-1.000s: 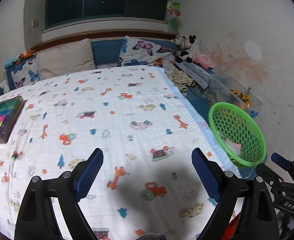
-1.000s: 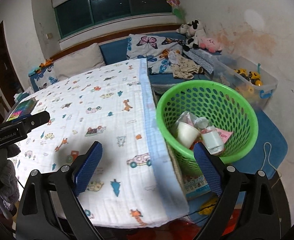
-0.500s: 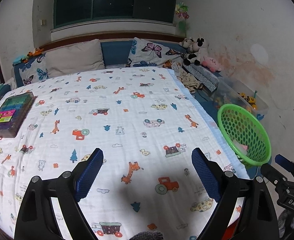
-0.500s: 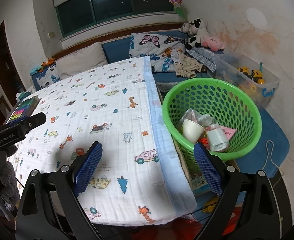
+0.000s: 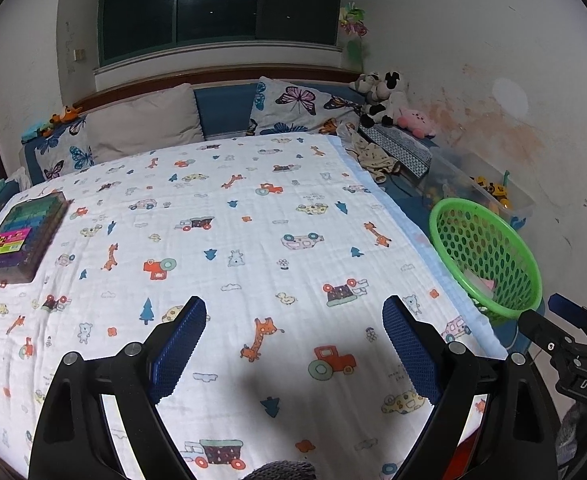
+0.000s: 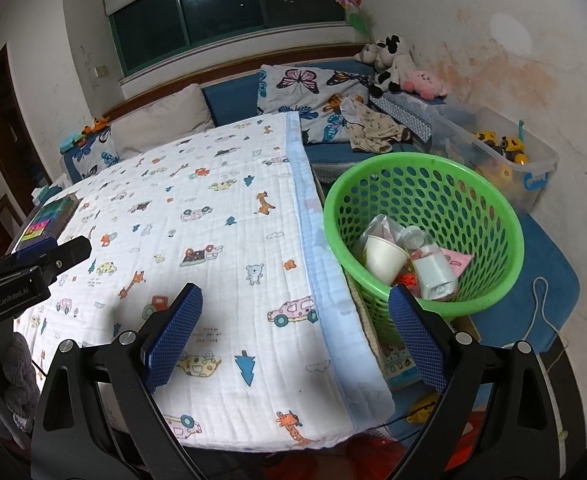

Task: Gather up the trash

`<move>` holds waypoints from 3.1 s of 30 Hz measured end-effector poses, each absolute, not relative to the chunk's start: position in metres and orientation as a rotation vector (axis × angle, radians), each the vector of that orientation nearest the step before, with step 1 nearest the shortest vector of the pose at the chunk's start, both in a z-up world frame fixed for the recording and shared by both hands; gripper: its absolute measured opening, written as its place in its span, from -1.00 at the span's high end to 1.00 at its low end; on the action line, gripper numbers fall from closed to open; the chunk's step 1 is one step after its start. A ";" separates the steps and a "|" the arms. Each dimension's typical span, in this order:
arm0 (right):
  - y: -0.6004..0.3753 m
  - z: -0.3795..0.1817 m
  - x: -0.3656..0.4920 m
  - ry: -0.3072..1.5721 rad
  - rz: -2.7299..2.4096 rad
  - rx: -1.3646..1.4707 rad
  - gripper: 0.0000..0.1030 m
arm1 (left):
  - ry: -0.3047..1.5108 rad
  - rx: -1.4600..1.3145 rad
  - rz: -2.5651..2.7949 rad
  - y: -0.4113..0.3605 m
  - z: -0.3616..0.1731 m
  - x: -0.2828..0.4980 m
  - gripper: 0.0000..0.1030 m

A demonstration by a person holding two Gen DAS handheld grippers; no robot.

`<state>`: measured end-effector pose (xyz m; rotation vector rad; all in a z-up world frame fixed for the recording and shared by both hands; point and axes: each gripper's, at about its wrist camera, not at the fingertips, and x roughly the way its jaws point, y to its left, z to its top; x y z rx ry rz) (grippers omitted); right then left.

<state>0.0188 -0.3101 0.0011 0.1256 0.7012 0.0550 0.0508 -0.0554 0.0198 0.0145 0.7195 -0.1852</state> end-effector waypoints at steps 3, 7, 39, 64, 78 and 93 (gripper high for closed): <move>-0.309 0.000 0.018 0.701 0.053 0.125 -0.82 | 0.716 0.024 -0.189 -0.056 0.020 0.049 -0.68; -0.309 0.001 0.018 0.702 0.054 0.126 -0.82 | 0.715 0.035 -0.194 -0.058 0.019 0.048 -0.68; -0.305 -0.005 0.019 0.713 0.061 0.129 -0.84 | 0.711 0.070 -0.183 -0.057 0.014 0.041 -0.68; -0.304 -0.008 0.019 0.716 0.065 0.133 -0.84 | 0.715 0.072 -0.180 -0.050 0.010 0.039 -0.68; -0.305 -0.007 0.019 0.717 0.064 0.133 -0.84 | 0.716 0.074 -0.178 -0.049 0.008 0.040 -0.68; -0.303 -0.009 0.018 0.716 0.065 0.137 -0.84 | 0.705 0.079 -0.166 -0.049 0.006 0.038 -0.68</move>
